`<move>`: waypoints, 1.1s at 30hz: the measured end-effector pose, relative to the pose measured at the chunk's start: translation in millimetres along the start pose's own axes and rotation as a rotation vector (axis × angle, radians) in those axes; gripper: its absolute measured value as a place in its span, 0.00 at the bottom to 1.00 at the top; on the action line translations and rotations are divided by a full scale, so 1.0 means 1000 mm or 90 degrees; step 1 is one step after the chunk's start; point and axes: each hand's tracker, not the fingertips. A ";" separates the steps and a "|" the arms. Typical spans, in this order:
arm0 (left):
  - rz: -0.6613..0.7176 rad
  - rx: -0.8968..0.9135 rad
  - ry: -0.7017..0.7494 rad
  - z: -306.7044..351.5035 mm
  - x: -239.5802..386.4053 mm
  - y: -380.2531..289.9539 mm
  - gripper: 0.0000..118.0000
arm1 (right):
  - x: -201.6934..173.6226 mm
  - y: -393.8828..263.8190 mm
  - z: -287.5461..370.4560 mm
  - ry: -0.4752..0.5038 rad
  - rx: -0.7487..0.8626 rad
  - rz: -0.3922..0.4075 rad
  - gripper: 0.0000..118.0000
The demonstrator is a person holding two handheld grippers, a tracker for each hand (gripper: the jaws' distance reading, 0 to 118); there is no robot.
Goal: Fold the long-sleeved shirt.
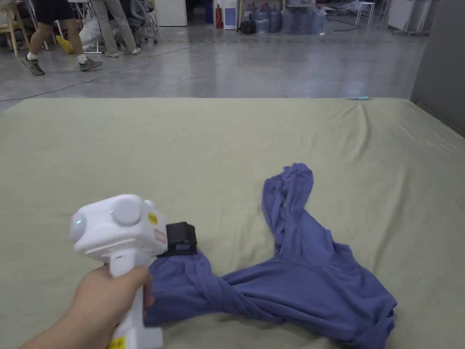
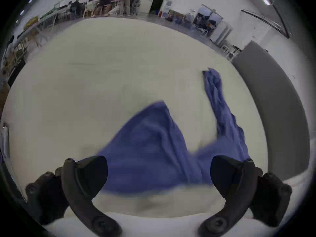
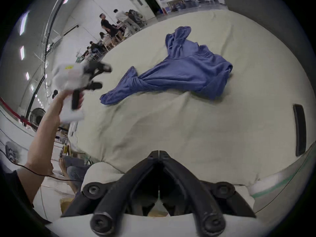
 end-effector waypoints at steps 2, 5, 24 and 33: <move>0.014 -0.028 0.034 -0.037 0.006 0.015 0.97 | 0.006 0.001 -0.003 -0.001 -0.005 -0.009 0.00; 0.005 -0.091 0.066 -0.091 0.007 0.025 0.85 | 0.017 0.006 -0.001 -0.015 -0.012 -0.017 0.00; -0.174 0.096 0.070 0.056 0.044 -0.012 0.00 | 0.123 0.201 -0.110 -0.166 -0.095 -0.136 0.43; -0.079 0.201 -0.018 0.169 -0.008 -0.022 0.00 | 0.079 0.205 -0.016 -0.096 0.045 -0.050 0.00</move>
